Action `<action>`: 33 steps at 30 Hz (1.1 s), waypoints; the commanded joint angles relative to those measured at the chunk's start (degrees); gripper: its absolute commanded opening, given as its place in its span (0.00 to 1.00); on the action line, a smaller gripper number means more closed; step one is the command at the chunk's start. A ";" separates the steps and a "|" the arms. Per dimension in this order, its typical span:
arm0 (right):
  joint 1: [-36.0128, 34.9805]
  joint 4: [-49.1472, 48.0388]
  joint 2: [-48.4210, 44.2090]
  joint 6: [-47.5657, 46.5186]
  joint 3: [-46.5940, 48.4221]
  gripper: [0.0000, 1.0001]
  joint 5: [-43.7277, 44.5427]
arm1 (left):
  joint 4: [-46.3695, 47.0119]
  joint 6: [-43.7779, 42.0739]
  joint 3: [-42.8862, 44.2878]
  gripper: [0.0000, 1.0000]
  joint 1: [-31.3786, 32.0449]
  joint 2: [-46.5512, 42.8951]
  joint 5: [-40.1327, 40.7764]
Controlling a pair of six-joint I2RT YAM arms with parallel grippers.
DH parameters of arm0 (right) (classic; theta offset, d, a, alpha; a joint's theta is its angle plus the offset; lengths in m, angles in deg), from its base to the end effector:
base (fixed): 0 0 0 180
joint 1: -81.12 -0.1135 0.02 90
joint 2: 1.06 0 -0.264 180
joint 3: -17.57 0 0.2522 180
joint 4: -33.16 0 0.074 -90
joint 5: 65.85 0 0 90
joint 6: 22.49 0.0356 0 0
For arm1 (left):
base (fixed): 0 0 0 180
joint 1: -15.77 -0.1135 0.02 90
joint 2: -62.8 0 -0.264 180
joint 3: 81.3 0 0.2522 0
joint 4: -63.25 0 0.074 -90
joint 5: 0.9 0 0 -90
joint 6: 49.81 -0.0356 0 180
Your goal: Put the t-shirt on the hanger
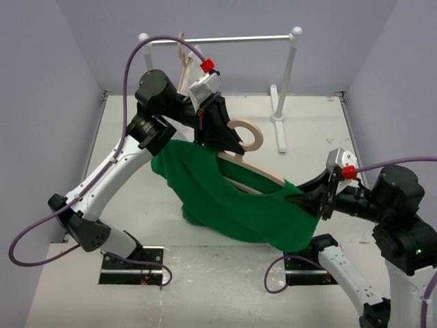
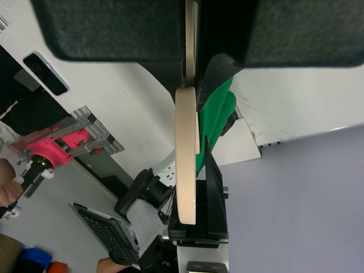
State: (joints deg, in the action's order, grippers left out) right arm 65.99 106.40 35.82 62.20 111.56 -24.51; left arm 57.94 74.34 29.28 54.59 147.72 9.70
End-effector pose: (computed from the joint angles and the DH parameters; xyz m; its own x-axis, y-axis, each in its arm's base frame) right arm 0.0311 0.0361 0.4566 -0.1866 -0.1138 -0.9758 -0.8897 0.4407 0.1188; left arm 0.2114 -0.2150 0.5137 -0.2436 0.0634 -0.9678 0.8417 -0.4819 -0.2434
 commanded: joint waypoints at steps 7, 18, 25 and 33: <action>-1.13 -4.08 -1.78 3.62 0.89 0.00 10.21 | -3.77 0.23 8.57 0.70 -0.22 2.10 11.12; -1.10 2.09 -8.29 10.81 9.50 0.00 38.30 | -28.13 -9.54 9.18 1.00 -1.81 -12.66 74.51; -1.13 0.37 -2.40 14.33 12.28 0.00 44.64 | -34.24 -15.01 -10.49 1.00 -1.87 -27.97 88.98; -2.24 -24.29 17.54 25.86 1.48 0.00 44.70 | -43.88 -14.34 -35.75 1.00 -1.78 -40.99 95.26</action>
State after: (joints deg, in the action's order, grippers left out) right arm 64.94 98.54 41.14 80.98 114.76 15.47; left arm 23.99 61.99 1.06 52.92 108.33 100.52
